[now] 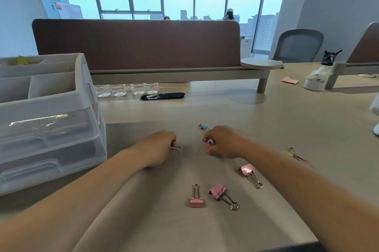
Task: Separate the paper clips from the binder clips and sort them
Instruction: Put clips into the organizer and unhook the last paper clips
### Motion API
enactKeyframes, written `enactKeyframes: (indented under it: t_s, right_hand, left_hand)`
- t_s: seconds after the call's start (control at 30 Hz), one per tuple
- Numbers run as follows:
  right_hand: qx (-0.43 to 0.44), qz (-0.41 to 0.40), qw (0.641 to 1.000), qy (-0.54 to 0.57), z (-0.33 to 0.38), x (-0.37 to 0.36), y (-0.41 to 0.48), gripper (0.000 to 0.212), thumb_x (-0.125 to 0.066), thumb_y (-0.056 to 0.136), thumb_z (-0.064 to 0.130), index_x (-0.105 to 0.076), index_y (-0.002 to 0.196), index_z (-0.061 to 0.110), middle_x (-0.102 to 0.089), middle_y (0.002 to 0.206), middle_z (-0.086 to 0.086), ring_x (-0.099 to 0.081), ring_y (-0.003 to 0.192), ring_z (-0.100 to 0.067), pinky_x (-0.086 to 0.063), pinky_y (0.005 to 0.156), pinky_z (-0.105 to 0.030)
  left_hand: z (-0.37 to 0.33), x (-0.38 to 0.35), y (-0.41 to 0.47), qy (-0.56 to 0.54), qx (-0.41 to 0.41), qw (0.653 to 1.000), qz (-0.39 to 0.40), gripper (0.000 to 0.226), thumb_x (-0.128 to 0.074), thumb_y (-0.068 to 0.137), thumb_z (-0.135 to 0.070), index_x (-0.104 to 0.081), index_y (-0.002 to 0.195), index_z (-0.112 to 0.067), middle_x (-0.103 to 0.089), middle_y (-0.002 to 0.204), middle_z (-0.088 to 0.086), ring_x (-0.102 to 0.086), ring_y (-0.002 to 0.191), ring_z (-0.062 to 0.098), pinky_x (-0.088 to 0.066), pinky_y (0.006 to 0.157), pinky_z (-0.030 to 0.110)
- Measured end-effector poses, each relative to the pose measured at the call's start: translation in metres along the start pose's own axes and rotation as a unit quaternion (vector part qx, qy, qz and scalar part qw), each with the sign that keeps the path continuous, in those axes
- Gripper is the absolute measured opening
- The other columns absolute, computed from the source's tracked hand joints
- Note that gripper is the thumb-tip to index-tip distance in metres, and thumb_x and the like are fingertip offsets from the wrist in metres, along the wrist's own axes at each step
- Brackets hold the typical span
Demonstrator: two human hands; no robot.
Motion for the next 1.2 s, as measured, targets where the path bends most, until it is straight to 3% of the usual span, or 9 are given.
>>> enactKeyframes:
  t_s: [0.2, 0.33, 0.43, 0.6, 0.73, 0.87, 0.97, 1.07, 1.2]
  right_hand:
    - [-0.010, -0.033, 0.999, 0.017, 0.000, -0.004, -0.006, 0.021, -0.067, 0.087, 0.036, -0.057, 0.091, 0.017, -0.052, 0.101, -0.002, -0.056, 0.088, -0.022, -0.050, 0.075, -0.037]
    - [-0.019, -0.053, 0.997, 0.055, 0.001, -0.001, -0.014, 0.026, -0.066, 0.091, 0.039, -0.053, 0.095, 0.018, -0.055, 0.099, -0.003, -0.053, 0.087, -0.023, -0.046, 0.075, -0.035]
    - [-0.026, -0.055, 0.994, 0.089, 0.000, -0.001, -0.022, 0.030, -0.063, 0.093, 0.039, -0.051, 0.106, 0.015, -0.059, 0.107, -0.007, -0.056, 0.091, -0.026, -0.050, 0.083, -0.040]
    - [-0.032, -0.032, 0.996, 0.075, 0.007, 0.002, -0.051, 0.013, -0.051, 0.095, 0.032, -0.047, 0.098, 0.020, -0.059, 0.106, -0.007, -0.057, 0.093, -0.029, -0.050, 0.088, -0.043]
    - [-0.033, -0.015, 0.998, 0.056, 0.014, -0.001, -0.068, 0.015, -0.057, 0.089, 0.034, -0.058, 0.094, 0.020, -0.060, 0.105, -0.003, -0.060, 0.093, -0.027, -0.051, 0.082, -0.036]
    - [-0.034, 0.017, 0.997, 0.074, 0.022, -0.004, -0.092, 0.046, -0.069, 0.081, 0.057, -0.059, 0.095, 0.014, -0.058, 0.096, -0.004, -0.056, 0.082, -0.023, -0.046, 0.072, -0.034]
    - [-0.030, 0.031, 0.998, 0.051, 0.030, -0.006, -0.103, 0.057, -0.072, 0.076, 0.061, -0.062, 0.099, 0.010, -0.059, 0.090, -0.003, -0.051, 0.077, -0.020, -0.043, 0.066, -0.032]
    - [-0.026, 0.030, 0.999, 0.026, 0.036, -0.008, -0.109, 0.051, -0.072, 0.079, 0.057, -0.059, 0.094, 0.010, -0.057, 0.084, -0.002, -0.052, 0.077, -0.022, -0.040, 0.062, -0.033]
    - [-0.042, 0.028, 0.998, 0.022, 0.037, -0.013, -0.109, 0.039, -0.066, 0.084, 0.046, -0.062, 0.091, 0.008, -0.063, 0.085, -0.008, -0.055, 0.076, -0.024, -0.042, 0.063, -0.032]
  left_hand:
    - [-0.014, -0.001, -0.010, 0.047, 0.003, 0.999, -0.011, 0.025, -0.043, 0.085, 0.001, -0.047, 0.104, -0.016, -0.055, 0.105, 0.007, -0.053, 0.087, 0.026, -0.043, 0.071, 0.036]
    - [-0.022, 0.002, -0.016, 0.036, 0.011, 0.999, 0.008, 0.028, -0.043, 0.091, -0.006, -0.050, 0.115, -0.016, -0.055, 0.116, 0.007, -0.056, 0.099, 0.028, -0.044, 0.077, 0.034]
    - [-0.030, 0.008, -0.020, -0.029, 0.036, 0.999, 0.017, 0.026, -0.039, 0.094, -0.010, -0.058, 0.111, -0.013, -0.058, 0.120, 0.008, -0.057, 0.106, 0.028, -0.046, 0.086, 0.034]
    - [-0.053, 0.017, -0.044, -0.075, 0.027, 0.997, 0.023, 0.017, -0.044, 0.095, -0.025, -0.056, 0.100, -0.013, -0.058, 0.104, 0.003, -0.056, 0.094, 0.025, -0.043, 0.077, 0.033]
    - [-0.063, 0.012, -0.057, -0.035, 0.007, 0.999, 0.019, 0.010, -0.052, 0.093, -0.024, -0.053, 0.102, -0.019, -0.057, 0.111, 0.003, -0.050, 0.091, 0.020, -0.042, 0.078, 0.030]
    - [-0.070, 0.012, -0.072, -0.032, 0.003, 0.999, 0.010, 0.025, -0.065, 0.086, -0.039, -0.046, 0.096, -0.026, -0.052, 0.102, -0.003, -0.050, 0.090, 0.018, -0.041, 0.075, 0.031]
    - [-0.076, 0.012, -0.084, -0.037, -0.006, 0.999, 0.022, 0.035, -0.069, 0.082, -0.046, -0.053, 0.104, -0.025, -0.058, 0.107, -0.001, -0.051, 0.091, 0.017, -0.040, 0.073, 0.029]
    - [-0.083, 0.013, -0.093, -0.025, -0.032, 0.998, 0.051, 0.054, -0.074, 0.075, -0.053, -0.054, 0.115, -0.022, -0.059, 0.113, -0.002, -0.054, 0.098, 0.018, -0.043, 0.077, 0.029]
    - [-0.087, 0.007, -0.095, -0.015, -0.053, 0.995, 0.081, 0.059, -0.073, 0.079, -0.048, -0.046, 0.129, -0.030, -0.057, 0.126, -0.001, -0.054, 0.111, 0.021, -0.044, 0.090, 0.032]
Point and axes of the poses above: each hand's wrist, its own y-axis towards the middle knuckle, its own x-axis out of the back of the hand, z = x × y, the point moved 1 cm from there along y, towards the middle knuckle
